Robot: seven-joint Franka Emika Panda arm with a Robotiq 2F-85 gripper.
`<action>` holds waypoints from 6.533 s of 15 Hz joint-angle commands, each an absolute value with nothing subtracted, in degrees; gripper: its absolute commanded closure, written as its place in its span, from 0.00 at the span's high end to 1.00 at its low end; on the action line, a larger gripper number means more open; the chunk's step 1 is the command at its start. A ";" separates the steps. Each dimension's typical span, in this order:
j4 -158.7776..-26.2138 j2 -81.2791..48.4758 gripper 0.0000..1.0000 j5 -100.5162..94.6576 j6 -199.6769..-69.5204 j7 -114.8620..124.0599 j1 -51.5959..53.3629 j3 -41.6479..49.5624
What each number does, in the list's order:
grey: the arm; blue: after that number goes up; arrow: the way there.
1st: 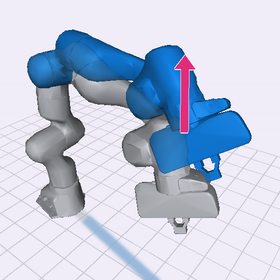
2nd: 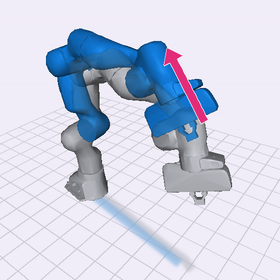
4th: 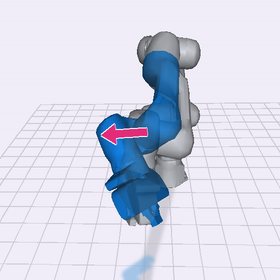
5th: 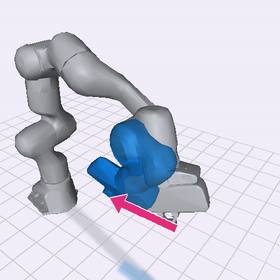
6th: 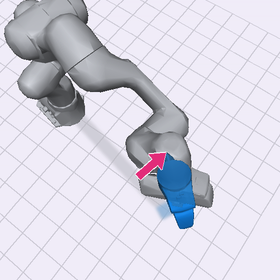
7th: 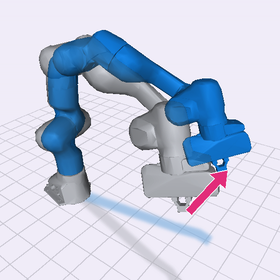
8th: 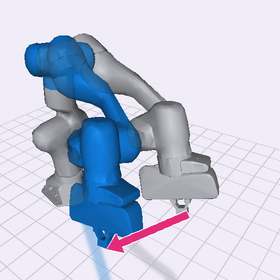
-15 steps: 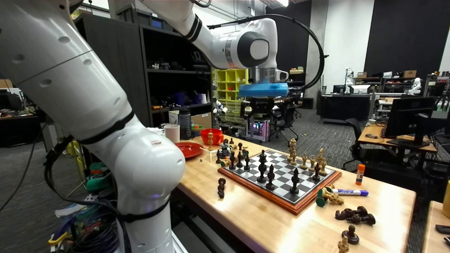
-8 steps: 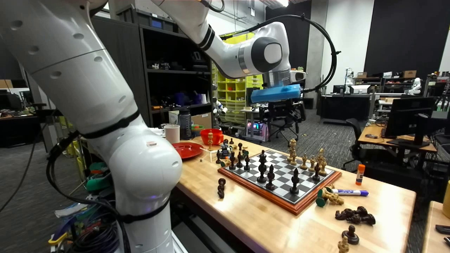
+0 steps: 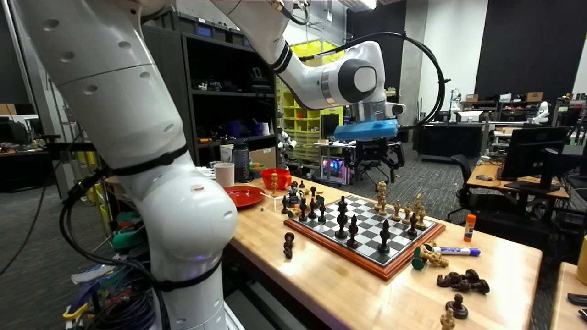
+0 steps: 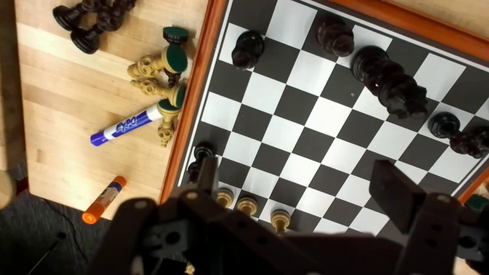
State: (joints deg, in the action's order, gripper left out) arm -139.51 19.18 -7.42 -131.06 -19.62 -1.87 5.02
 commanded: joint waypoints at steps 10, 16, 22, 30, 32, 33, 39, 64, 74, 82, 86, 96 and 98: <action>-145.54 22.39 1.00 -2.95 -124.51 -22.40 3.56 3.43; -145.09 20.25 1.00 -2.76 -125.94 -23.73 4.68 3.14; -144.30 17.87 1.00 -2.48 -126.26 -24.51 5.07 3.15; -144.05 15.56 0.45 0.85 -128.51 -29.86 5.80 3.36; -143.90 15.70 0.29 1.05 -128.48 -30.25 5.68 3.29; -143.90 15.77 0.21 0.95 -128.51 -30.22 5.59 3.25; -143.97 16.43 0.08 -0.26 -128.45 -29.19 5.23 2.88; -143.31 15.59 0.08 -3.71 -127.47 -28.20 2.96 3.31; -143.31 15.38 0.62 -3.82 -127.15 -27.83 2.88 3.17; -143.21 16.12 1.00 -3.82 -127.34 -27.90 3.17 2.85; -141.51 16.35 1.00 -3.58 -127.72 -27.58 3.03 2.96; -132.79 14.30 1.00 -2.60 -127.64 -20.88 -0.92 5.80; -132.42 14.34 1.00 -3.20 -127.46 -19.25 -2.29 6.39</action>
